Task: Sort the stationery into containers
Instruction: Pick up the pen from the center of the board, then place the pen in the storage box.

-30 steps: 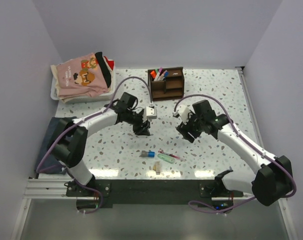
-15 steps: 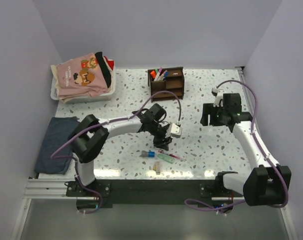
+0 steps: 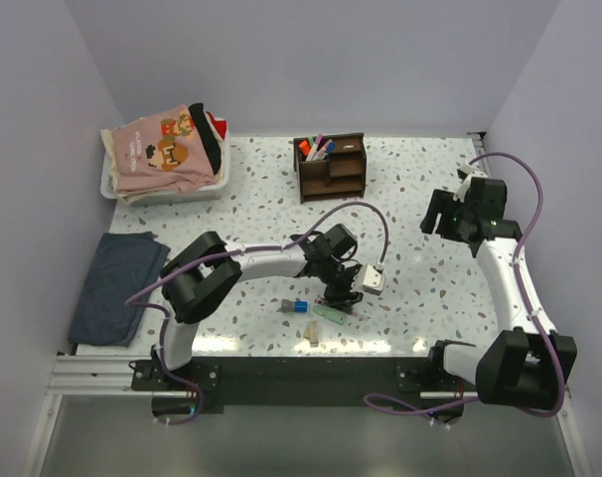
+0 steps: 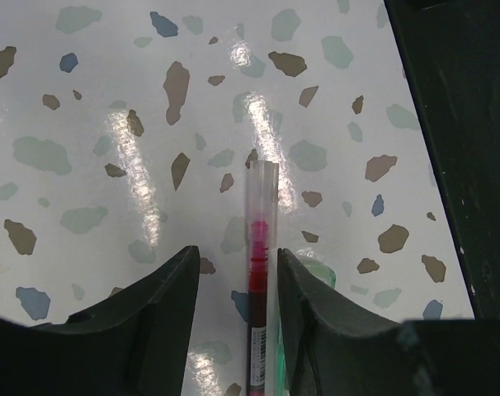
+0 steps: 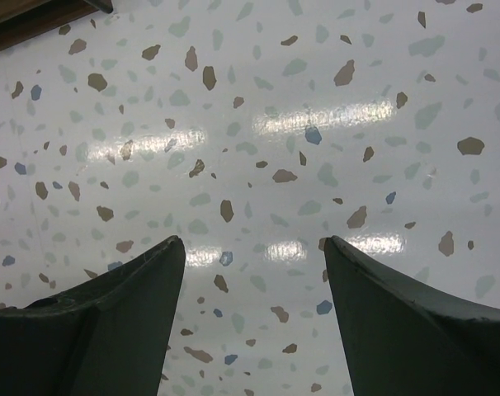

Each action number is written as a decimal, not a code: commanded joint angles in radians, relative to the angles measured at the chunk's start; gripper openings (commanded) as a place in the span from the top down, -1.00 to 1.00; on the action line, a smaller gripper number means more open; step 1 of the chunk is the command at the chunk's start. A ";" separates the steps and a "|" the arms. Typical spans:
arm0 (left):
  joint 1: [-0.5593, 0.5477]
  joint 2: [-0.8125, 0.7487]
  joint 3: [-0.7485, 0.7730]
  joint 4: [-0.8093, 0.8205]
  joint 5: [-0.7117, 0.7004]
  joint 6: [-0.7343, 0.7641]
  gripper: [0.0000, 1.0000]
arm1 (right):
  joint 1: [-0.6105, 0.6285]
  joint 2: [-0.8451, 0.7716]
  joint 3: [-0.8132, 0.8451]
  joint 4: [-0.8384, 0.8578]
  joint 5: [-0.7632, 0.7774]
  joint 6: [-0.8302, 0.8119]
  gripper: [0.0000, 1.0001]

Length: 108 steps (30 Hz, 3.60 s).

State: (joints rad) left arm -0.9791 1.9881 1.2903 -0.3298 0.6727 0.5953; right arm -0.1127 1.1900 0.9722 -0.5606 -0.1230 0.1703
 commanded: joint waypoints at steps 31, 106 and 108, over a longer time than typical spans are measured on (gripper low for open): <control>-0.041 0.172 -0.092 -0.003 -0.312 0.017 0.50 | -0.015 0.022 0.014 -0.028 -0.020 -0.029 -0.44; 0.735 0.589 0.657 1.641 0.304 -1.203 1.00 | 0.105 0.505 0.341 -0.045 0.134 -0.295 -0.41; 0.746 0.563 0.598 1.667 0.314 -1.218 1.00 | 0.139 0.514 0.345 -0.039 0.132 -0.295 -0.41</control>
State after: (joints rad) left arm -0.2668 2.6366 1.9808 1.2240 0.9768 -0.5743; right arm -0.0223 1.6913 1.2743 -0.6121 -0.0086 -0.1020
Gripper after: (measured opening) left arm 0.060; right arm 0.703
